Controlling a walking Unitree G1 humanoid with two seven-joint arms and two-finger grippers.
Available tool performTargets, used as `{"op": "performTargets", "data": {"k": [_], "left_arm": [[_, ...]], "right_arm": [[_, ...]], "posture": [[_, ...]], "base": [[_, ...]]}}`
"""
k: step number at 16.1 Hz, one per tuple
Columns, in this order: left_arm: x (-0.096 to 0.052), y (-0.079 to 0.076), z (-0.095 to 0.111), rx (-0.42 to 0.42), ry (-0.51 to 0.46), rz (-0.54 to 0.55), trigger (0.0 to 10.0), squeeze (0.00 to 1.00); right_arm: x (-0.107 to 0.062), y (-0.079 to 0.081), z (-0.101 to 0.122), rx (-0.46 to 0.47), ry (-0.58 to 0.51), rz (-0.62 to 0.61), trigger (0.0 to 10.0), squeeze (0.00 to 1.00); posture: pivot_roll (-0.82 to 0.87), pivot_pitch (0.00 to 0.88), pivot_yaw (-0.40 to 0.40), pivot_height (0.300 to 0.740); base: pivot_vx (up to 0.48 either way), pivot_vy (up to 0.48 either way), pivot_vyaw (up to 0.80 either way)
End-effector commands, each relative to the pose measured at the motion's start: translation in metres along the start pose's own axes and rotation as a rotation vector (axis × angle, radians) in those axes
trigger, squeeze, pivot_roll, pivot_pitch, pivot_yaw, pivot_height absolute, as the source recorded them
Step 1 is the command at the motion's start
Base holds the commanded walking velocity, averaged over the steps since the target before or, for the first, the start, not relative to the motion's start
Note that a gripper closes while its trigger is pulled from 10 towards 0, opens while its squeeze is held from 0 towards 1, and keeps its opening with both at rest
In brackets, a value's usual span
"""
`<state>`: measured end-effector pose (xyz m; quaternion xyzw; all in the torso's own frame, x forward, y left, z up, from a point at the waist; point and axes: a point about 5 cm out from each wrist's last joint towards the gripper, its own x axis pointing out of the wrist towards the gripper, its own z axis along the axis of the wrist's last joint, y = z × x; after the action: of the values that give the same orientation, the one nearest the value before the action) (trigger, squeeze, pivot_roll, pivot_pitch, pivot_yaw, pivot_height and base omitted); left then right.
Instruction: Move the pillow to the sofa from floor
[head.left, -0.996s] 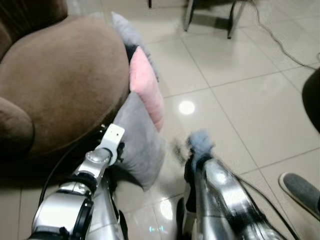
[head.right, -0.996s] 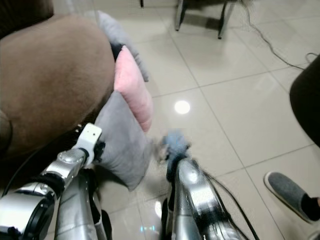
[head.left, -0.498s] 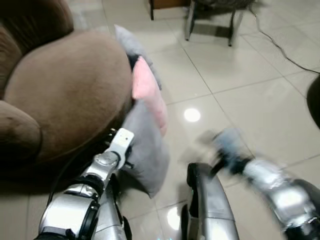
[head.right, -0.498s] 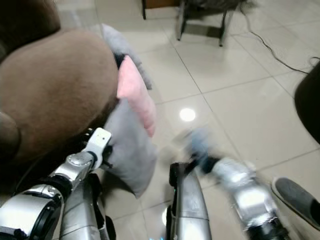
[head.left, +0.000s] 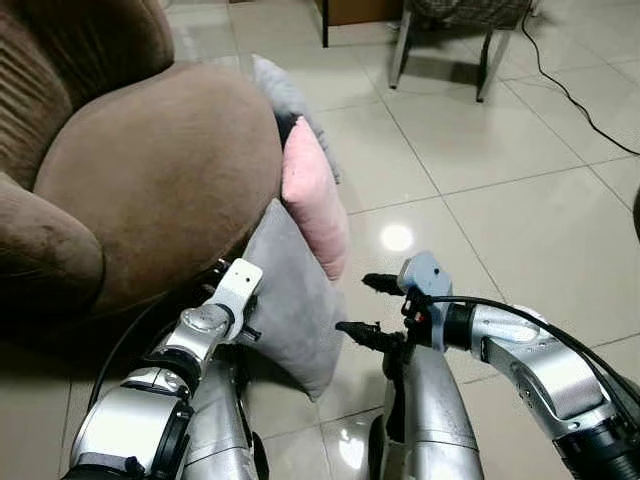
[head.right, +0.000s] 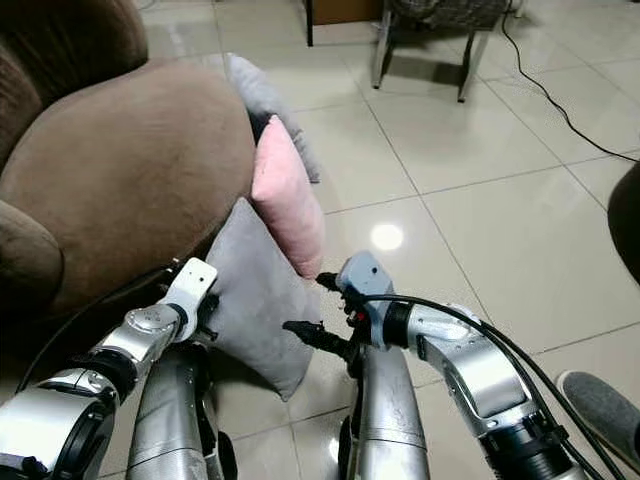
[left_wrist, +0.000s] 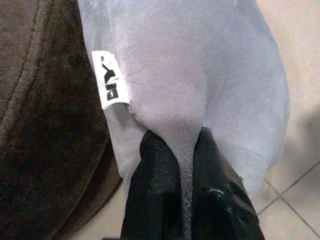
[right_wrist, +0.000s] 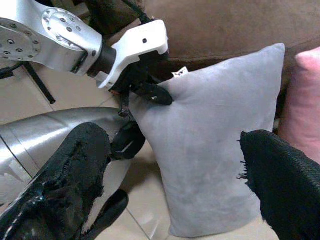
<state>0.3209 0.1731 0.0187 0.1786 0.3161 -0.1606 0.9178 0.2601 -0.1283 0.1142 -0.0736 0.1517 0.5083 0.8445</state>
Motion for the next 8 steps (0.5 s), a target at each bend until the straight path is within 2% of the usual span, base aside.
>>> {"op": "performTargets", "data": {"k": [1, 4, 6, 8], "left_arm": [[0.000, 0.003, 0.005, -0.007, -0.009, -0.011, 0.0, 0.00], [0.001, 0.000, 0.024, -0.107, -0.093, -0.060, 0.0, 0.00], [0.000, -0.005, 0.053, -0.223, -0.245, -0.184, 0.0, 0.00], [-0.008, 0.010, 0.083, -0.364, -0.418, -0.190, 0.0, 0.00]], "right_arm": [[-0.002, -0.003, 0.002, 0.016, -0.018, -0.003, 10.0, 0.00], [-0.008, -0.011, 0.003, 0.052, -0.054, -0.036, 10.0, 0.00], [-0.022, -0.022, 0.013, 0.086, -0.139, -0.135, 10.0, 0.00], [-0.030, -0.031, 0.028, 0.074, -0.215, -0.236, 10.0, 0.00]], "posture": [[-0.06, 0.029, 0.054, 0.491], [-0.03, 0.002, 0.055, 0.491], [0.02, 0.000, 0.044, 0.491], [0.02, 0.000, 0.040, 0.491]], "base": [[0.000, 0.000, 0.00], [0.000, 0.000, 0.00], [0.000, 0.000, 0.00], [0.000, 0.000, 0.00]]}}
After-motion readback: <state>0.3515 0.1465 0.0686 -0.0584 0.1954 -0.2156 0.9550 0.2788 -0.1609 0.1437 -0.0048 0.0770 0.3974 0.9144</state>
